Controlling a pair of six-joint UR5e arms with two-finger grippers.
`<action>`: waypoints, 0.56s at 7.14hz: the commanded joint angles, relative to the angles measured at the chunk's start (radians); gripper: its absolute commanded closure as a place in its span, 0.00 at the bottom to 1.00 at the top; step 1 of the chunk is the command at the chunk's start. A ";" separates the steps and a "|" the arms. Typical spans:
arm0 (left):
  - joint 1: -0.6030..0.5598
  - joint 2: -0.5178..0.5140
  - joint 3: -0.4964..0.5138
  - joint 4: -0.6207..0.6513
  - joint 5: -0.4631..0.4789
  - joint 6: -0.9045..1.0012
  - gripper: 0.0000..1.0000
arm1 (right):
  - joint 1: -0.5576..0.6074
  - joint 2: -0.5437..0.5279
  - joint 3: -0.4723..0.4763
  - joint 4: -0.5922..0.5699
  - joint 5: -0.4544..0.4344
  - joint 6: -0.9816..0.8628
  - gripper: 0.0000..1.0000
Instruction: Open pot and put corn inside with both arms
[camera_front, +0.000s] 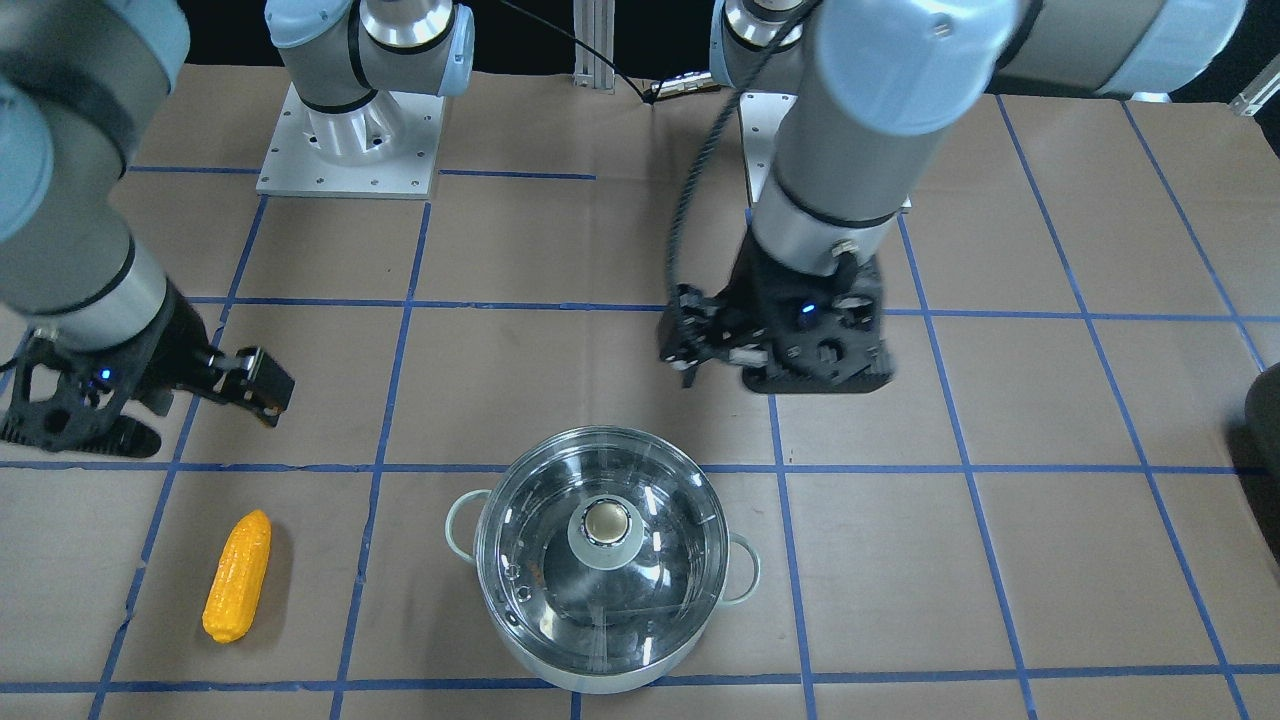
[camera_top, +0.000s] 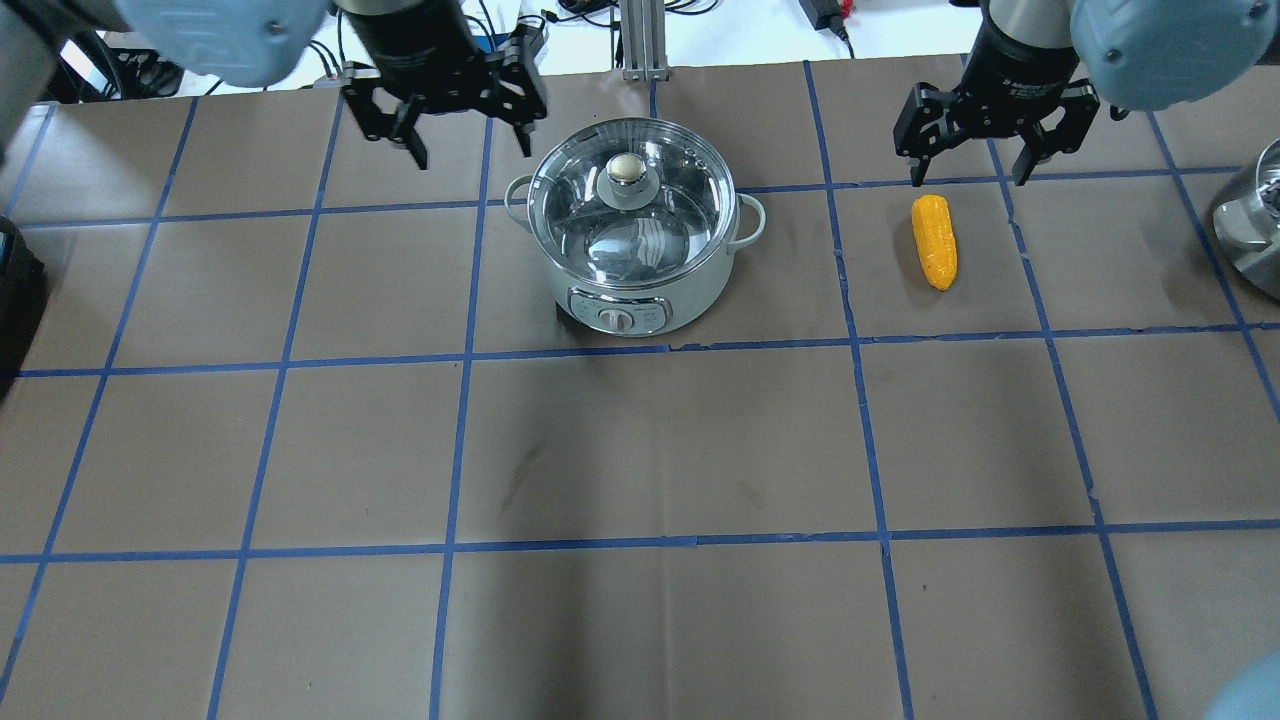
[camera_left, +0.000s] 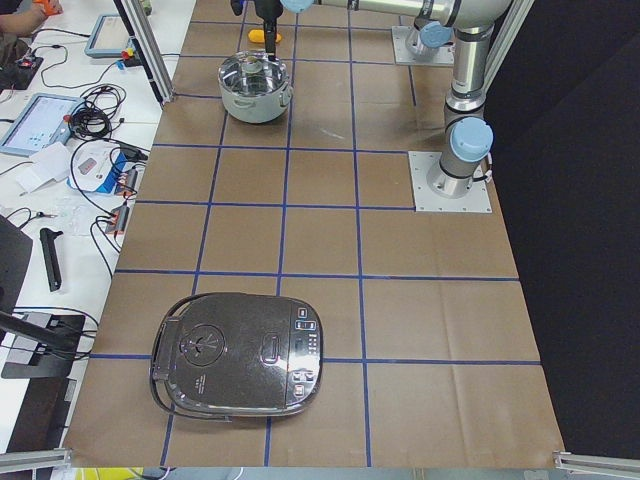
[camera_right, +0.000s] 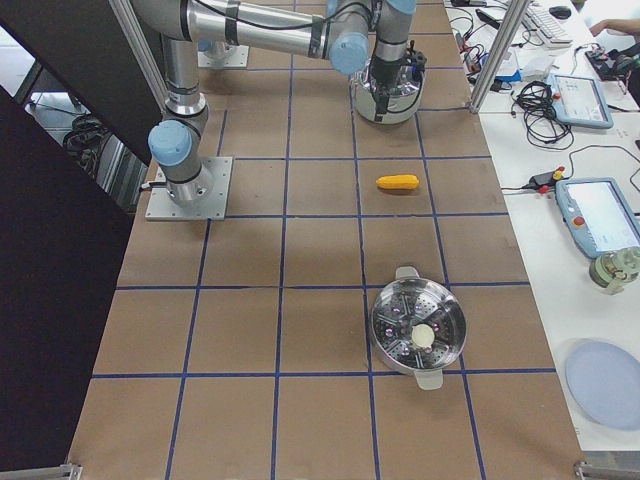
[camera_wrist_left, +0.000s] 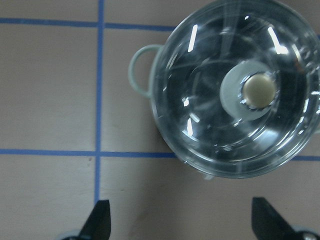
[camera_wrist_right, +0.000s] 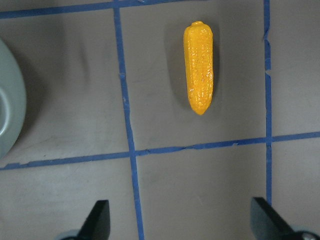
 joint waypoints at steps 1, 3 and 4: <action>-0.102 -0.173 0.075 0.159 -0.006 -0.132 0.00 | -0.046 0.176 0.016 -0.205 0.003 -0.057 0.03; -0.104 -0.230 0.078 0.211 -0.044 -0.181 0.00 | -0.044 0.302 0.057 -0.425 0.004 -0.065 0.07; -0.104 -0.252 0.078 0.215 -0.036 -0.174 0.00 | -0.044 0.350 0.085 -0.533 0.004 -0.068 0.11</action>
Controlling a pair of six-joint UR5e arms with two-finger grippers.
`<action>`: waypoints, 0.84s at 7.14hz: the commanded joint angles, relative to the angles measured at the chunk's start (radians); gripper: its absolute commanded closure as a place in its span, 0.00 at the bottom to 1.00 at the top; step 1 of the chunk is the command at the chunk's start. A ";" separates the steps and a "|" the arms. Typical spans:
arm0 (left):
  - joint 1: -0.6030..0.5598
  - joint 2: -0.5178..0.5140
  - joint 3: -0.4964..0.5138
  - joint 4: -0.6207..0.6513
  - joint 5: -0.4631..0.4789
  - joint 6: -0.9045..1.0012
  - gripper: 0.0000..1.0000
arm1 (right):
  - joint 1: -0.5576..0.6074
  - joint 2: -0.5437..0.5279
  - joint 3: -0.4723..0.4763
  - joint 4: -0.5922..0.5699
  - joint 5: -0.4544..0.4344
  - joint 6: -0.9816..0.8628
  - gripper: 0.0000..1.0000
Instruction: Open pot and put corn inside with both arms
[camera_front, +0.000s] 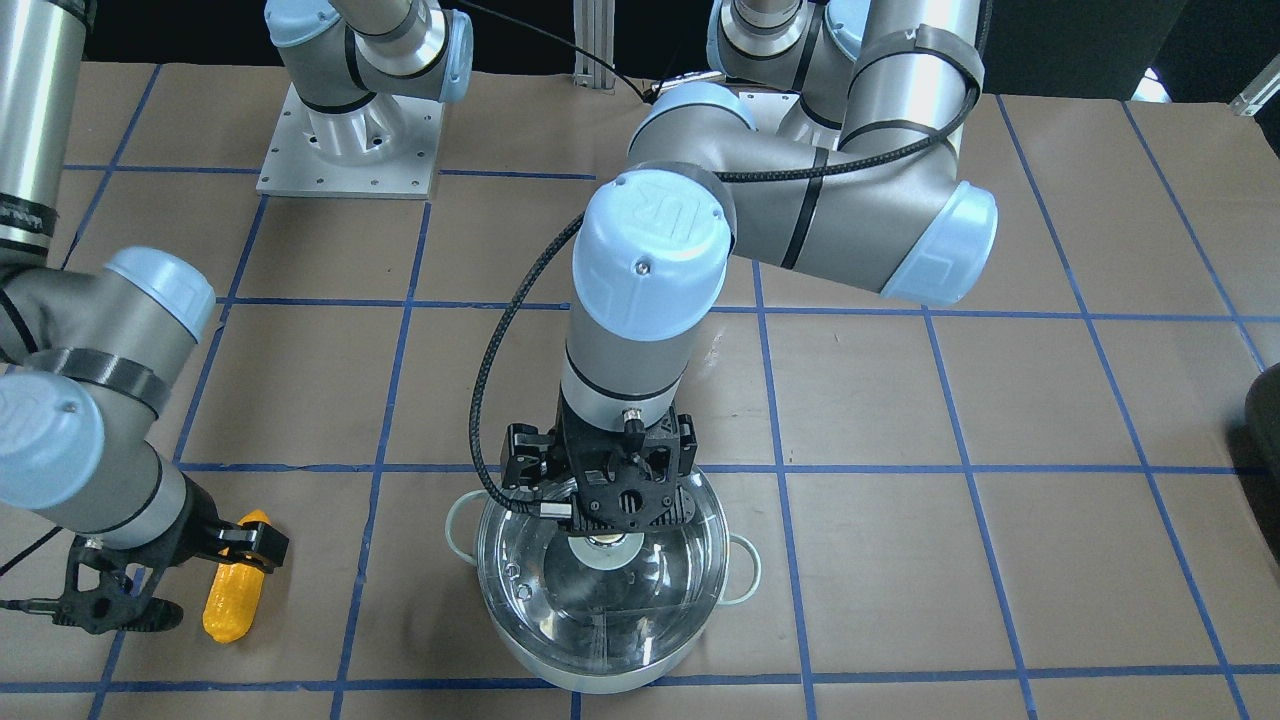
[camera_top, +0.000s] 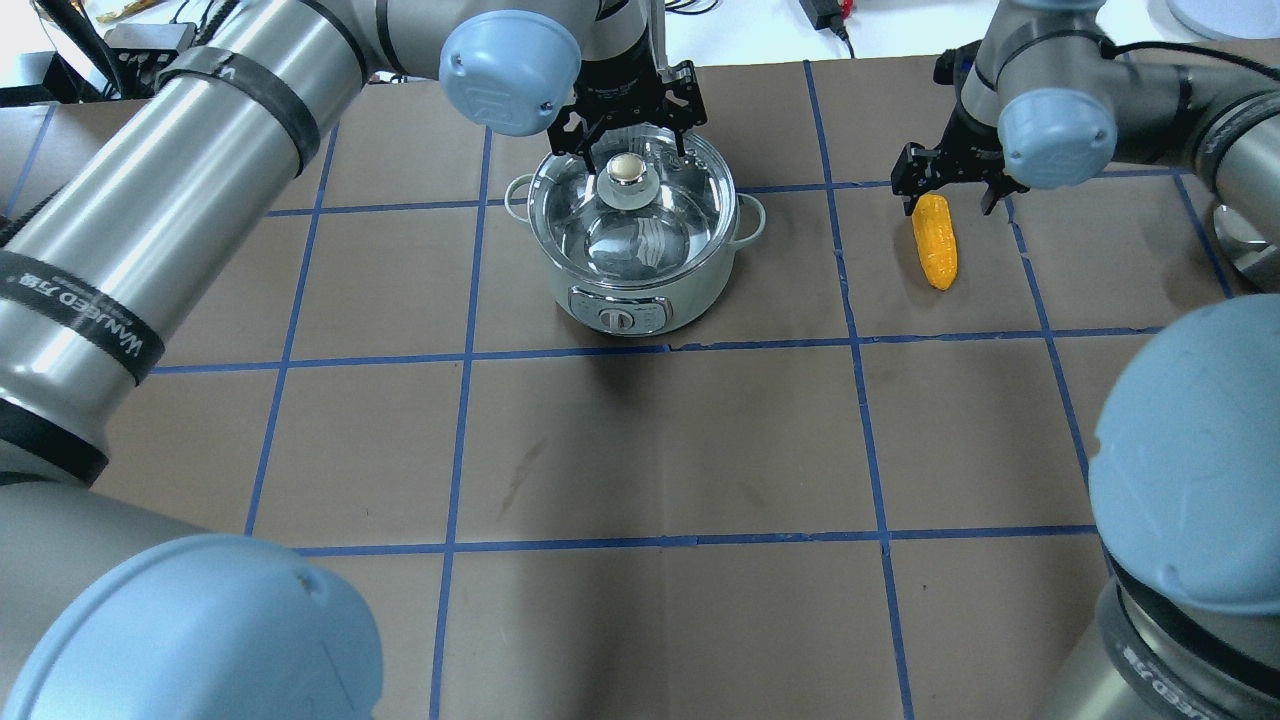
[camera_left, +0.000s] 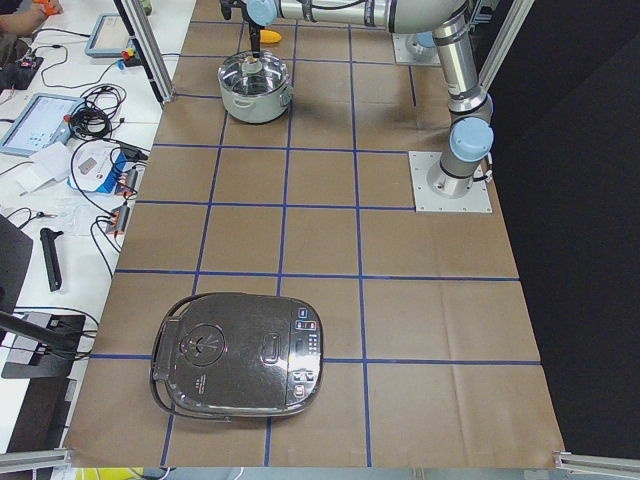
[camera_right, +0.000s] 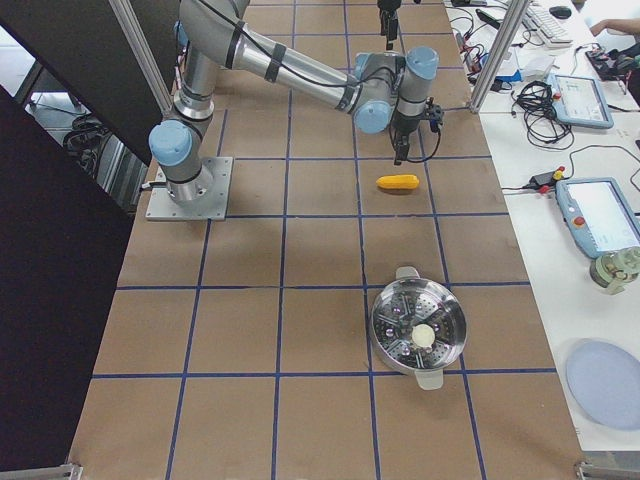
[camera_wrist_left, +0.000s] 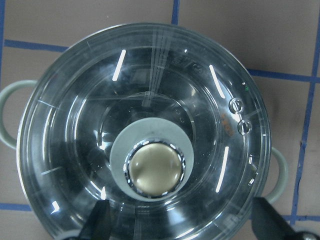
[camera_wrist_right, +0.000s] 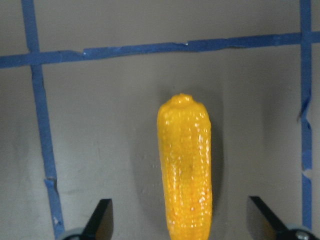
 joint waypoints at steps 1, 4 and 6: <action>-0.002 -0.031 0.002 0.016 0.010 -0.002 0.00 | -0.001 0.074 0.040 -0.147 0.000 -0.005 0.18; 0.003 -0.031 -0.005 0.032 0.013 0.002 0.00 | -0.002 0.066 0.042 -0.132 -0.001 -0.022 0.78; 0.003 -0.040 -0.015 0.049 0.013 0.002 0.09 | -0.002 0.031 0.007 0.006 -0.003 -0.031 0.91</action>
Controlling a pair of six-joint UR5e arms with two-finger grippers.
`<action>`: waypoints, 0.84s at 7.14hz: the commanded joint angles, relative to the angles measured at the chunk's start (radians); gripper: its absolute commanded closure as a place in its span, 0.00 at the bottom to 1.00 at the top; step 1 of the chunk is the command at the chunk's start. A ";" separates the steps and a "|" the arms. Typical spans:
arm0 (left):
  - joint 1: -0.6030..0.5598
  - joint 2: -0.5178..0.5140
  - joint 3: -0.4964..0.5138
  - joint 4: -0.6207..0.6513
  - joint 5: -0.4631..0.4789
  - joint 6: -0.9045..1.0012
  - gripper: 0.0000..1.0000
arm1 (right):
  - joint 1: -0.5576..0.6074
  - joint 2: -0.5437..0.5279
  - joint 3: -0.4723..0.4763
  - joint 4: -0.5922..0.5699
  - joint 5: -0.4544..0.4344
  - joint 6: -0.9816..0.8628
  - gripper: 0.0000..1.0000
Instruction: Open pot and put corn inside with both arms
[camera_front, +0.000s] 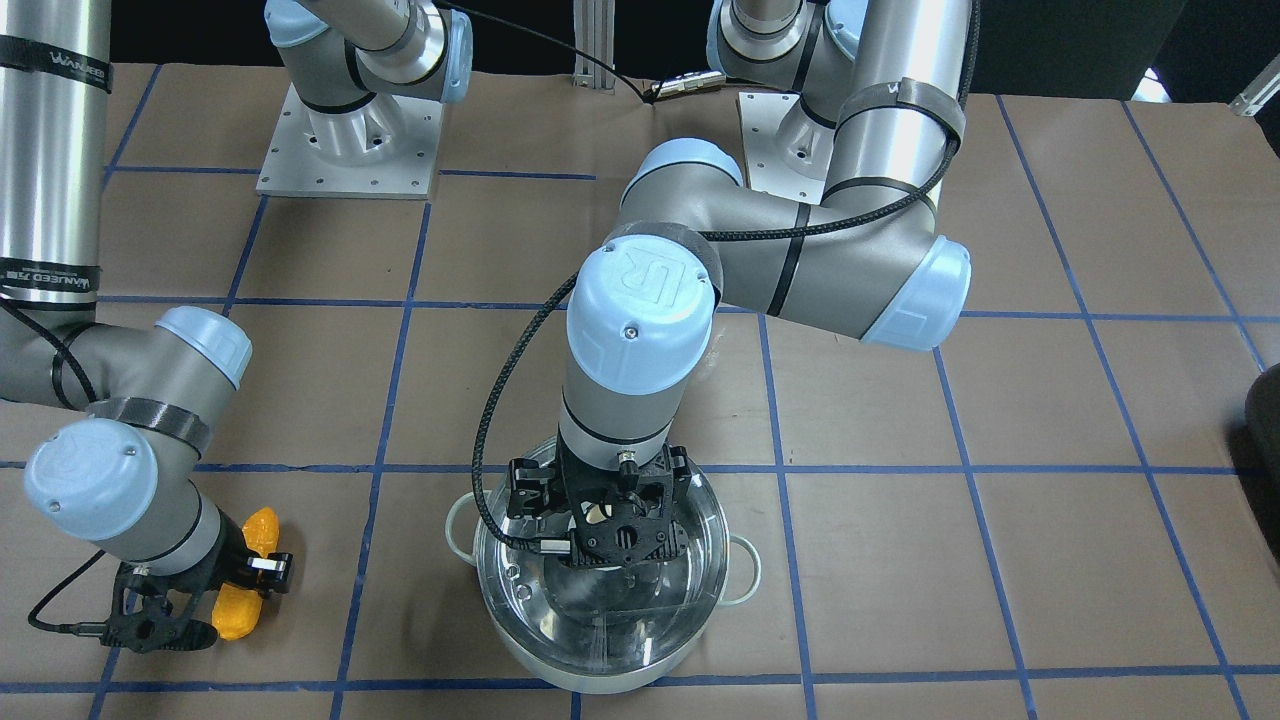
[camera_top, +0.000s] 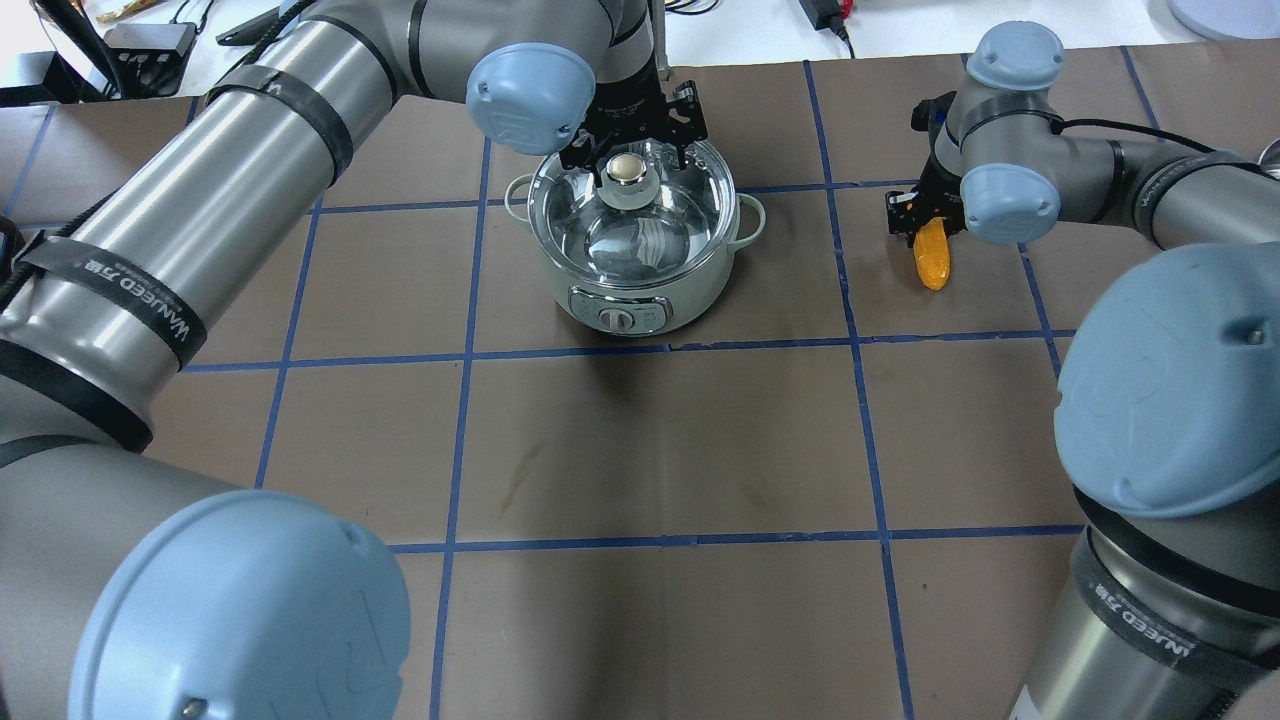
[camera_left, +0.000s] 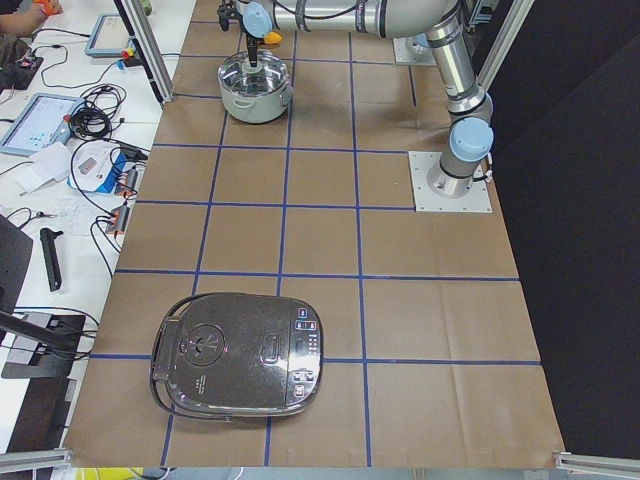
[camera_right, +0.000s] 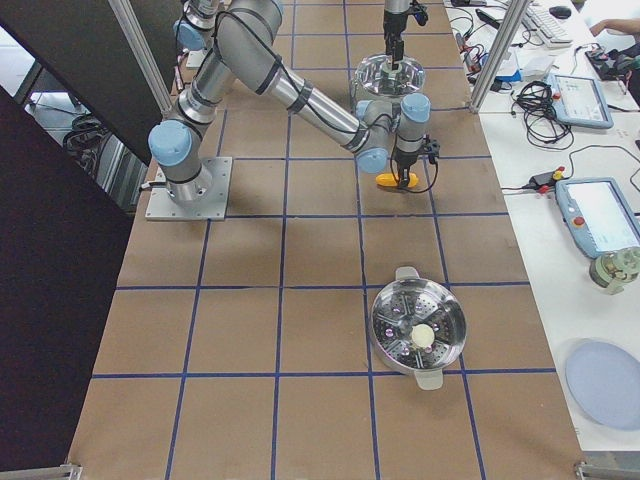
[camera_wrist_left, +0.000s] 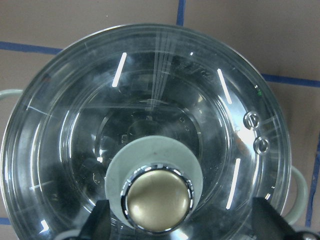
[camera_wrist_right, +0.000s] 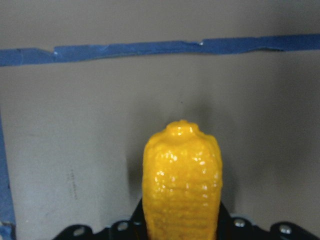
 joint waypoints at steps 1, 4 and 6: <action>0.000 -0.010 0.002 0.009 0.000 0.000 0.10 | 0.000 -0.074 -0.049 0.165 0.001 -0.005 0.91; 0.009 -0.009 0.010 0.006 0.078 0.031 0.91 | 0.010 -0.308 -0.052 0.360 0.076 0.002 0.91; 0.029 0.031 0.019 -0.010 0.078 0.035 0.92 | 0.026 -0.291 -0.046 0.359 0.079 0.009 0.91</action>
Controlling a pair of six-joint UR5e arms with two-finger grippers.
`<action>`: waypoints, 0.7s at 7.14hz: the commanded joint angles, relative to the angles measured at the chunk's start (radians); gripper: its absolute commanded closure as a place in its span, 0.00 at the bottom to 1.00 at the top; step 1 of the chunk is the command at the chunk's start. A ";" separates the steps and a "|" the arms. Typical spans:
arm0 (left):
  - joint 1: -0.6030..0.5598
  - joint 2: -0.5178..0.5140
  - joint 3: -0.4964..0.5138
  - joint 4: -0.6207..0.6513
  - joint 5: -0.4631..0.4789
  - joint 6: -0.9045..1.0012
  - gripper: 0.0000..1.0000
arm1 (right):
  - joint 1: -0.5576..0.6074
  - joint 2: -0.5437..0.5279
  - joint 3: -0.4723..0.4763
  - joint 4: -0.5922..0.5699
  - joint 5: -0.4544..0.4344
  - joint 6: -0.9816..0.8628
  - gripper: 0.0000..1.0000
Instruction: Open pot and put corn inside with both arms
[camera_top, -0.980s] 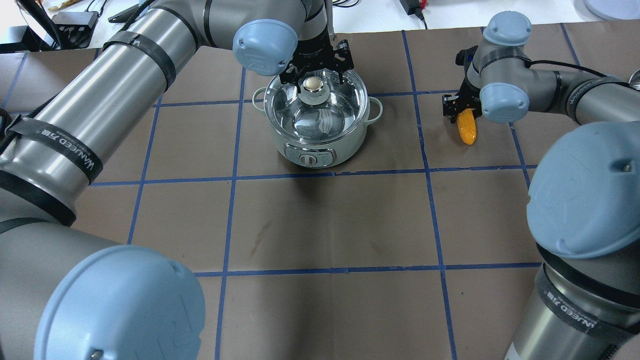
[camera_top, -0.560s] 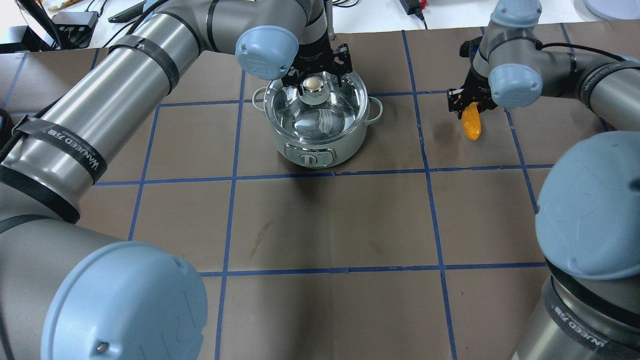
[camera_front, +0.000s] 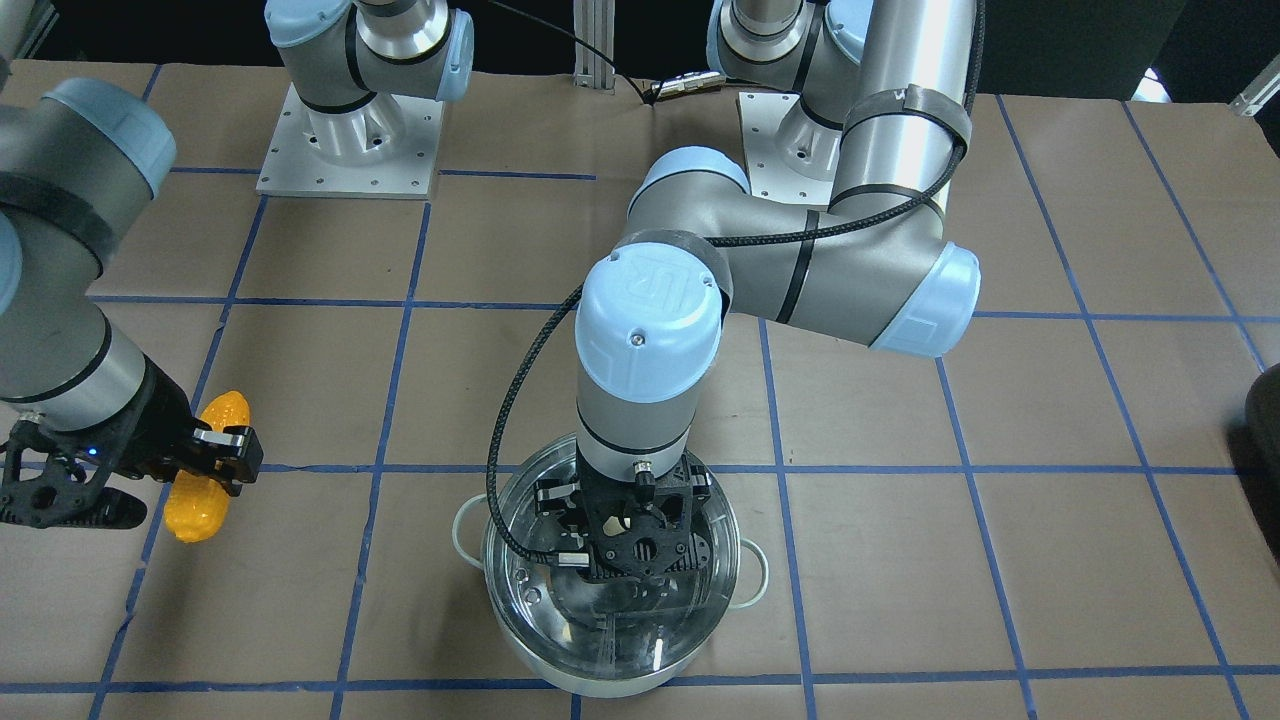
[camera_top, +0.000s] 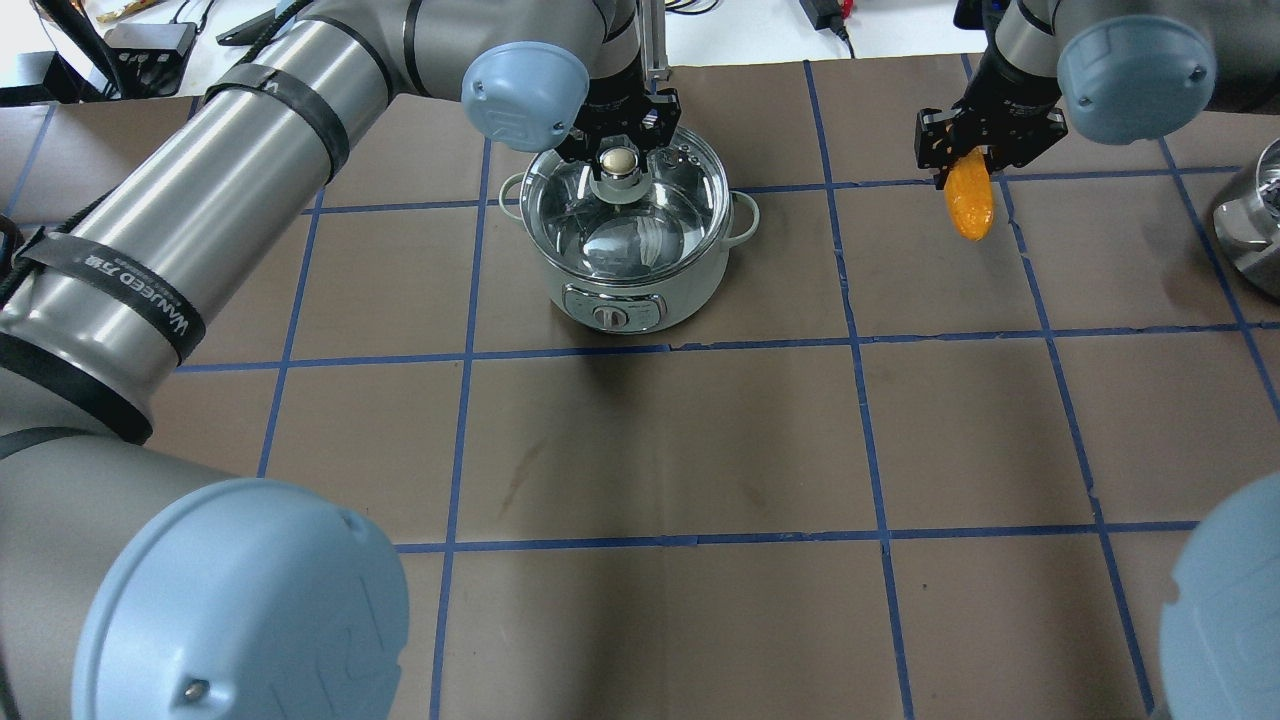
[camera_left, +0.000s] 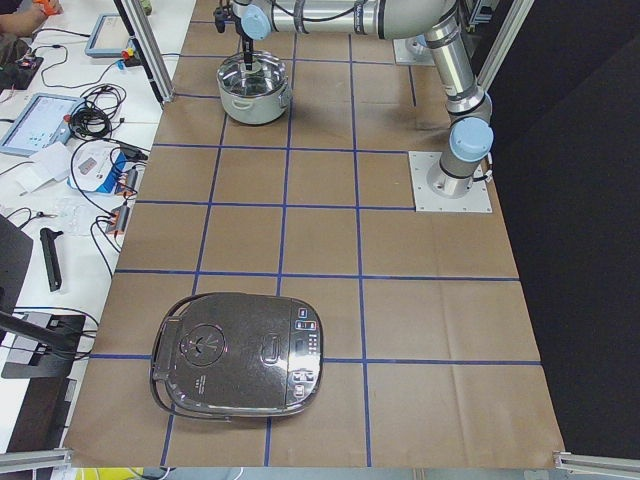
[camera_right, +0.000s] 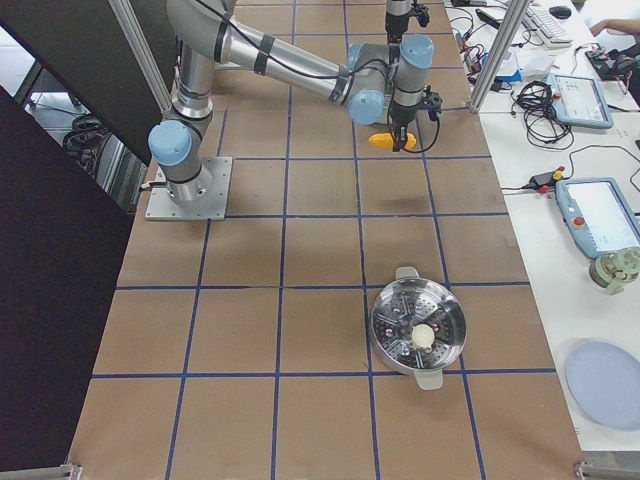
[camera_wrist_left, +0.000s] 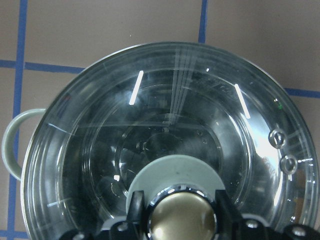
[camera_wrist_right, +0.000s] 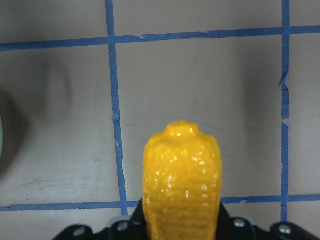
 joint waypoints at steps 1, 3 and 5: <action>0.050 0.072 0.006 -0.070 0.004 0.038 0.92 | 0.033 0.018 -0.003 0.003 0.002 0.011 0.90; 0.228 0.155 -0.024 -0.171 -0.001 0.316 0.92 | 0.146 0.027 -0.027 -0.037 0.005 0.134 0.90; 0.381 0.162 -0.137 -0.150 -0.008 0.450 0.98 | 0.334 0.154 -0.152 -0.135 0.005 0.313 0.90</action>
